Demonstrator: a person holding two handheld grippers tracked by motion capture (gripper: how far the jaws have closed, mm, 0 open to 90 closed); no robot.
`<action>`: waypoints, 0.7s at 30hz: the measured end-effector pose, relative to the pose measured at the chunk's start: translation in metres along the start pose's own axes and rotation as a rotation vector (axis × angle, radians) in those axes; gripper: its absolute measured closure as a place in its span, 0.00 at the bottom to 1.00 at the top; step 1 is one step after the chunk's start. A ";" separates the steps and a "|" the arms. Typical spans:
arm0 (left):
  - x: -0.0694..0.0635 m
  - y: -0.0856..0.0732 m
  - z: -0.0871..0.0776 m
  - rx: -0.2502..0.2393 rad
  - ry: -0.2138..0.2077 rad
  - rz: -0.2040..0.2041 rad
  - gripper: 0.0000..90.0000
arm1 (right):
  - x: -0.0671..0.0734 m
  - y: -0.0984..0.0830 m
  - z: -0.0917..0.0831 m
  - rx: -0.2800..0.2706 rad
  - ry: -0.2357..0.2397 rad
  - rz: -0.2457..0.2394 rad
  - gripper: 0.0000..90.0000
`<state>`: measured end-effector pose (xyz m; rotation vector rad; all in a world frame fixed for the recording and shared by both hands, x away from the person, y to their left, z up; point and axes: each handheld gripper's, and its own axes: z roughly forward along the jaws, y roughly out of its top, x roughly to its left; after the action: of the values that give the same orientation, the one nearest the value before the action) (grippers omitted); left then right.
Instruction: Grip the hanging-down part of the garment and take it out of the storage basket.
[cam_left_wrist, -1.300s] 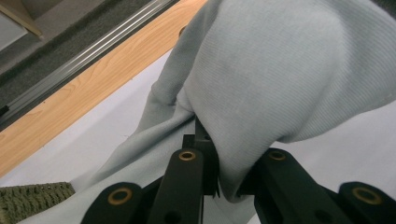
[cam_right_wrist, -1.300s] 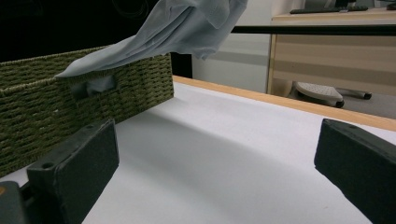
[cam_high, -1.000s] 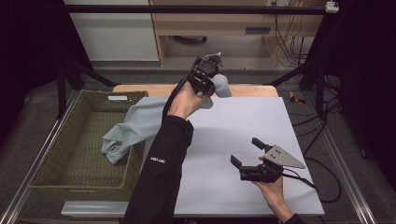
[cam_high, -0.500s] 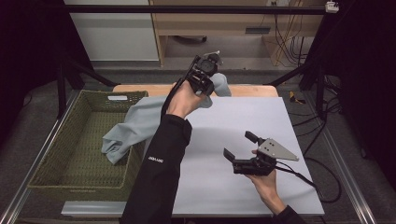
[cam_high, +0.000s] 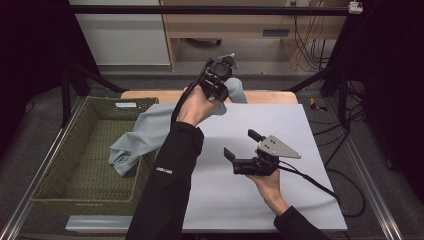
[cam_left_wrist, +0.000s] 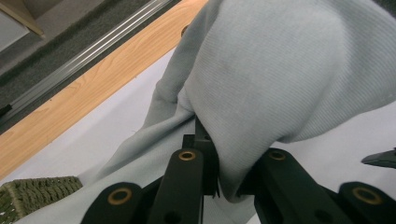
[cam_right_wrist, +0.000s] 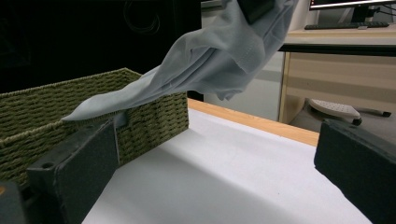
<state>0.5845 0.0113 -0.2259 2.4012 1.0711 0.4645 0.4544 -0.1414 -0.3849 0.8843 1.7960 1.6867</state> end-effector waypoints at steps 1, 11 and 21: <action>0.000 0.000 0.000 0.001 0.000 0.002 0.91 | 0.001 0.001 0.003 0.002 0.001 -0.003 0.01; 0.001 -0.001 0.000 -0.001 -0.003 0.002 0.91 | 0.005 0.004 0.025 0.015 -0.001 -0.003 0.01; 0.001 0.000 0.000 -0.002 -0.001 0.000 0.91 | 0.015 0.004 0.048 0.018 0.021 -0.012 0.01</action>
<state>0.5854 0.0122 -0.2256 2.3997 1.0695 0.4637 0.4812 -0.0983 -0.3842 0.8647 1.8300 1.6807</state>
